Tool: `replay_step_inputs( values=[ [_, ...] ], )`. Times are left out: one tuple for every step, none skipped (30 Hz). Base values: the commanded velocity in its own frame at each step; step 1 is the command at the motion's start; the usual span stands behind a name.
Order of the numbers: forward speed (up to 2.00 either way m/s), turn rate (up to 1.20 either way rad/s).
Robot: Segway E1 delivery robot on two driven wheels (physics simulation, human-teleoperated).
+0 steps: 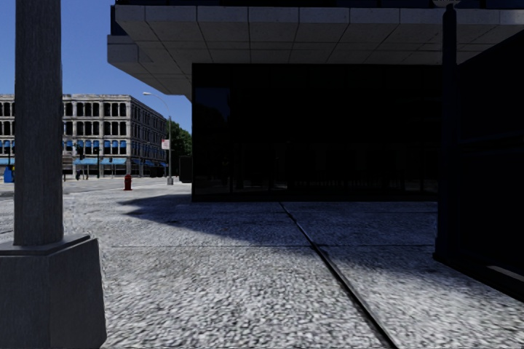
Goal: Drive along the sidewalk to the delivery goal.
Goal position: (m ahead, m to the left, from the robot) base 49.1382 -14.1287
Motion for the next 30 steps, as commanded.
replay_step_inputs(
  values=[
    [1.79,0.0],
    [1.79,0.0],
    [1.79,0.0],
    [1.79,0.0],
    [1.79,0.0],
    [1.79,0.0],
    [1.76,0.0],
    [1.73,0.0],
    [1.73,0.0],
    [1.71,0.0],
    [1.7,0.0],
    [1.7,0.0],
    [1.7,0.0],
    [1.7,0.0],
    [1.69,0.0],
    [1.69,0.0],
    [1.67,0.0],
    [1.61,0.0],
    [1.61,0.0],
    [1.58,0.0],
    [1.57,0.0],
    [1.55,0.0],
    [1.55,0.0],
    [1.54,0.0],
    [1.53,0.04],
    [1.52,0.16],
    [1.52,0.16],
    [1.52,0.27],
    [1.52,0.35],
    [1.52,0.35]
  ],
)
